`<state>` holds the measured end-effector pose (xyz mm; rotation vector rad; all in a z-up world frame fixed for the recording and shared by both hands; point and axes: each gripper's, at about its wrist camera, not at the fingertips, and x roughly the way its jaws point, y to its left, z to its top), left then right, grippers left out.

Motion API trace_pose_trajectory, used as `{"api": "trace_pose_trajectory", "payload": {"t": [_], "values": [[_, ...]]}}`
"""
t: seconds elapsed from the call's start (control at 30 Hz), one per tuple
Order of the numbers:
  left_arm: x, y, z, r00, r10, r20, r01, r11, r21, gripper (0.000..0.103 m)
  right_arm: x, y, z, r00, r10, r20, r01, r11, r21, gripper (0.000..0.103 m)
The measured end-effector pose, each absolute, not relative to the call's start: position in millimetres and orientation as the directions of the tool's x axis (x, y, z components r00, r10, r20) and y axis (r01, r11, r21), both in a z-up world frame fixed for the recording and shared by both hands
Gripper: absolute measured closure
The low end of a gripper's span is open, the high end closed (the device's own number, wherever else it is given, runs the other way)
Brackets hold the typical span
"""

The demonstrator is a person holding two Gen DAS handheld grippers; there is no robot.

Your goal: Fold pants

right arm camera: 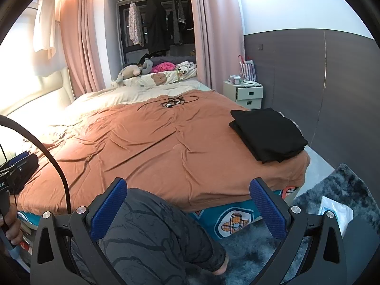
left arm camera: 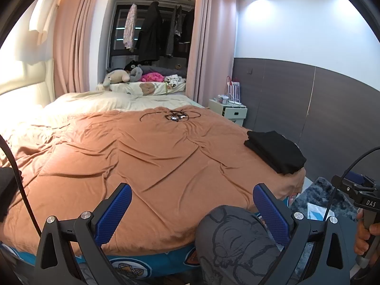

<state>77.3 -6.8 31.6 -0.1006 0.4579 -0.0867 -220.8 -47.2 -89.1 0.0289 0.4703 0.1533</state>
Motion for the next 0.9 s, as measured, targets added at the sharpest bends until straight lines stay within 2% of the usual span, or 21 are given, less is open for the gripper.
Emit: {"api": "trace_pose_trajectory", "payload": {"t": [0.9], "values": [[72.9, -7.5, 31.3, 0.898, -0.103, -0.428, 0.055, 0.991, -0.124, 0.0, -220.5, -48.5, -89.5, 0.877, 0.155, -0.455, -0.142, 0.988, 0.064, 0.0]]}}
